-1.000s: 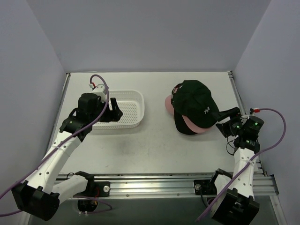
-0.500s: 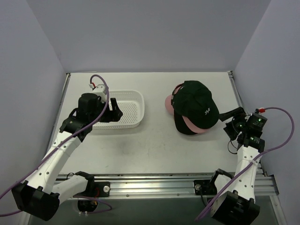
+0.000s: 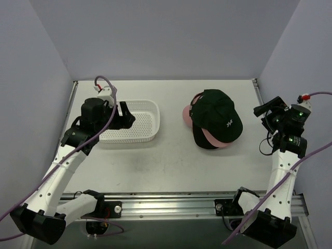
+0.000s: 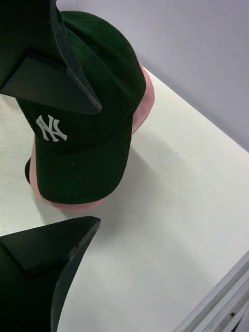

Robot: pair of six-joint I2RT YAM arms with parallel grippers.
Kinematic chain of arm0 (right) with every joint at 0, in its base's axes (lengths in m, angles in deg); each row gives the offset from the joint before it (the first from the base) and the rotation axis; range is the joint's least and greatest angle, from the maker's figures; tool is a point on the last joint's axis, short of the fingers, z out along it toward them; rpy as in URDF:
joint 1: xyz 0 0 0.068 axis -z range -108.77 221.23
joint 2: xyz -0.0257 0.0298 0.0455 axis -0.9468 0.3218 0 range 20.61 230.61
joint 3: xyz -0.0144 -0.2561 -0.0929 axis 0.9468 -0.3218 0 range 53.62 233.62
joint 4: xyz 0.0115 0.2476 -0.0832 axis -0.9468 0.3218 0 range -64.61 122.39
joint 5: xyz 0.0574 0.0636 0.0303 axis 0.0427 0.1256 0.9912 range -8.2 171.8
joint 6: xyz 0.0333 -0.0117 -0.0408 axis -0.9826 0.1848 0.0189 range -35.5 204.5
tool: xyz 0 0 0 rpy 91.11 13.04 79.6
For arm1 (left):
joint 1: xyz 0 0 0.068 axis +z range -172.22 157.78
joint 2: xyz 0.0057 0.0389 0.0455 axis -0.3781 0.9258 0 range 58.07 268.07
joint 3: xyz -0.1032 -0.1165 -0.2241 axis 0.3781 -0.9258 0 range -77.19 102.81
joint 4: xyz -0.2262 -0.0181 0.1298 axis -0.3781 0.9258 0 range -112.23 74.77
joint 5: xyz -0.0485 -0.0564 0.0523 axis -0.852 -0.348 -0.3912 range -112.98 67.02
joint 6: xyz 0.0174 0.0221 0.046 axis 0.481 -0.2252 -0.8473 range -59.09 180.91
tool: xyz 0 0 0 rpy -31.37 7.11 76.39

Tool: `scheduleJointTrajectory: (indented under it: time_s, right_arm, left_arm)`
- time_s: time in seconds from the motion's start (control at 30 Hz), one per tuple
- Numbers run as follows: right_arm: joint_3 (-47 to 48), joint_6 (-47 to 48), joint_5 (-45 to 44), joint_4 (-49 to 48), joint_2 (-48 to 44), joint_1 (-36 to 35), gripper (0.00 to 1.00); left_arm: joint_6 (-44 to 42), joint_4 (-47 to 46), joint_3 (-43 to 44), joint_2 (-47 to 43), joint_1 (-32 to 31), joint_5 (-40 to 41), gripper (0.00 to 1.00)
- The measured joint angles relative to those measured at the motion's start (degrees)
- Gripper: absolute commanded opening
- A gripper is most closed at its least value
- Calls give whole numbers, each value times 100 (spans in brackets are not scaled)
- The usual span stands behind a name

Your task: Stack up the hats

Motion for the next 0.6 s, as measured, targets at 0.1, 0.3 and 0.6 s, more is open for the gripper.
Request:
scheduleJointTrajectory:
  time_s: [0.1, 0.3, 0.6]
  right_arm:
    - [107, 129, -125, -184, 35, -439, 76]
    - [850, 647, -503, -203, 192, -1357, 77]
    - [1674, 1620, -1060, -232, 407, -2494, 86]
  left_arm:
    - [4, 7, 225, -28, 0, 39, 80]
    - [7, 166, 671, -175, 0, 85, 80]
    - [7, 345, 1091, -479, 0, 184, 80]
